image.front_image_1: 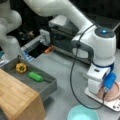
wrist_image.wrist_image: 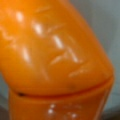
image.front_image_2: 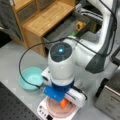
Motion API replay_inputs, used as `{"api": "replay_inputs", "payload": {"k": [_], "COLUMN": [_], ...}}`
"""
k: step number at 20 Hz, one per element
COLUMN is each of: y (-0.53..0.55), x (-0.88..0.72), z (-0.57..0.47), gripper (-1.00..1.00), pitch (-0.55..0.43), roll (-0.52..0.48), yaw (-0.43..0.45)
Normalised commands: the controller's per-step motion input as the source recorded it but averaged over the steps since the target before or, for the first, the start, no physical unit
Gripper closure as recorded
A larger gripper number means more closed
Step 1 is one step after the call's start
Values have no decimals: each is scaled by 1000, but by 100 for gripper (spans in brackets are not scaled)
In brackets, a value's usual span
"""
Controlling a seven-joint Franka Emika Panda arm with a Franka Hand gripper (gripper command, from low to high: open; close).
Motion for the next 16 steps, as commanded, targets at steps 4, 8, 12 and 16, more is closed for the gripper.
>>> {"api": "replay_inputs", "payload": {"k": [4,8,12,16], "y": [65,74,56,58], "x": [-59,-67,-64,-68], "z": [-51,-47,-47,-42], "gripper": [100,100,100,100], "pitch": [-40,-46,-46,-43], "roll": [-213,-202,-196,-192], "yaw": [72,67,60,61]}}
